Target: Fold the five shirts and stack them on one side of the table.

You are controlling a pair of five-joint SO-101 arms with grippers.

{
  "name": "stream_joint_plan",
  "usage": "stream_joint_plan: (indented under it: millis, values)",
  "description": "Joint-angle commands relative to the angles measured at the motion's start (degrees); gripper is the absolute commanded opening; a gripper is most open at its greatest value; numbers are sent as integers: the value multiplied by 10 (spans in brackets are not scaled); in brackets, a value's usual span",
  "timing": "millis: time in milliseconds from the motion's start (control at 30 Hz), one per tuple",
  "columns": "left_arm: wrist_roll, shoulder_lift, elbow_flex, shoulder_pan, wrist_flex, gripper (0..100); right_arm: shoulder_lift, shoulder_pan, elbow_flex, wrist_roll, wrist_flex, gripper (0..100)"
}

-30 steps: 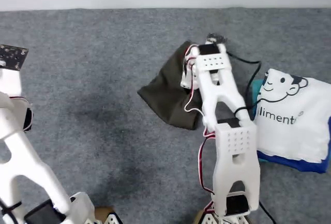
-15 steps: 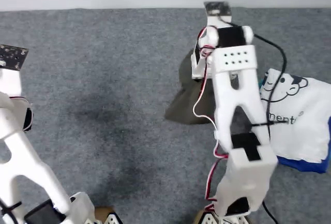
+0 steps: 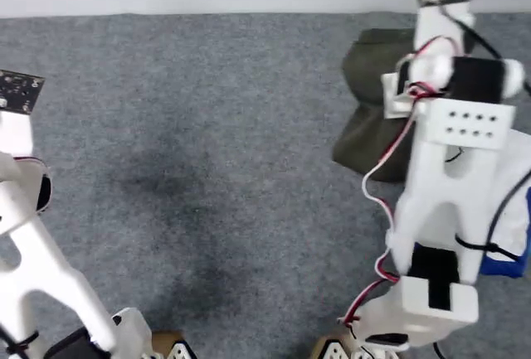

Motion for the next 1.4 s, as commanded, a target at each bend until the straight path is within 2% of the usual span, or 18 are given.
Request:
stream_joint_plan:
  millis: [0, 400, 667, 833, 900, 967, 1067, 1133, 1267, 1367]
  values:
    - [-5, -25, -4, -4, 0, 6, -34, 48, -1, 47, 22, 8]
    - [-4, -25, -4, -3, 3, 6, -35, 173, 142, 153, 11, 9]
    - [-4, -25, -3, -3, 3, 6, -35, 269, 216, 213, -96, 9]
    - [-4, -25, -3, -2, 3, 6, -35, 304, 287, 242, -196, 16]
    - [-4, -25, -3, -2, 3, 6, -35, 305, 316, 243, -234, 71]
    - [-4, -25, -3, -3, 3, 6, -35, 313, 326, 236, -244, 179]
    - [-4, -25, -3, -4, 4, 6, -47, 328, 307, 159, -244, 318]
    - [-4, -25, -3, -4, 4, 6, -63, 332, 277, 118, -227, 362]
    - [-4, -25, -3, -4, 4, 6, -106, 301, 231, 115, -154, 325]
    - [-4, -25, -3, -4, 4, 6, -134, 262, 225, 115, -83, 195]
